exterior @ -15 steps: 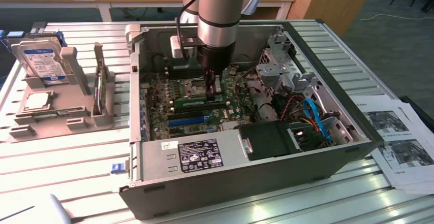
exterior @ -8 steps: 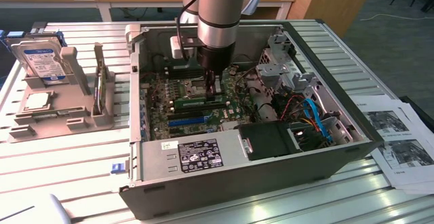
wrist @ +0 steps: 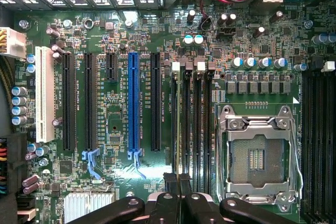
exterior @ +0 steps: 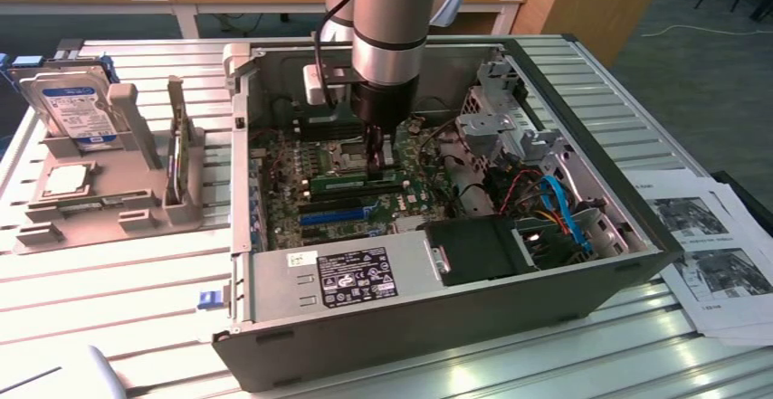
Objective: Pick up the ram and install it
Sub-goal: 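Insert the ram into the slot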
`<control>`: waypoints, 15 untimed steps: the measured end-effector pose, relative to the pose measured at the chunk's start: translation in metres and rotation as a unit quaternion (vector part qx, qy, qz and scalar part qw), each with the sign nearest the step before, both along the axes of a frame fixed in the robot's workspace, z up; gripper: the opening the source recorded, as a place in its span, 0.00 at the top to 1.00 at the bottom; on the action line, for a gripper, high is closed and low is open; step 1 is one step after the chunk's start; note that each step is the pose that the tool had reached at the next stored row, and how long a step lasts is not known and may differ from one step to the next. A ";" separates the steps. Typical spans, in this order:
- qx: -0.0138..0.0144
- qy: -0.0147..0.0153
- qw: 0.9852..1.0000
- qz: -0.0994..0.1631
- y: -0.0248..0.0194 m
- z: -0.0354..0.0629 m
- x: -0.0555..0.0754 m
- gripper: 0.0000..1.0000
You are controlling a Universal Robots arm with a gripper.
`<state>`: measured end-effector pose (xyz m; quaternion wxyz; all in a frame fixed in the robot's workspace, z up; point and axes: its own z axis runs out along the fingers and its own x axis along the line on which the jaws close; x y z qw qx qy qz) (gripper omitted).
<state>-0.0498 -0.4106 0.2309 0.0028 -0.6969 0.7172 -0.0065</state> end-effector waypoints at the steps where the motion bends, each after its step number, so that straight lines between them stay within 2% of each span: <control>1: 0.000 0.000 1.000 0.000 0.0000 -0.0001 0.000 0.89; 15: 0.000 0.000 1.000 0.000 0.0000 -0.0011 0.000 0.89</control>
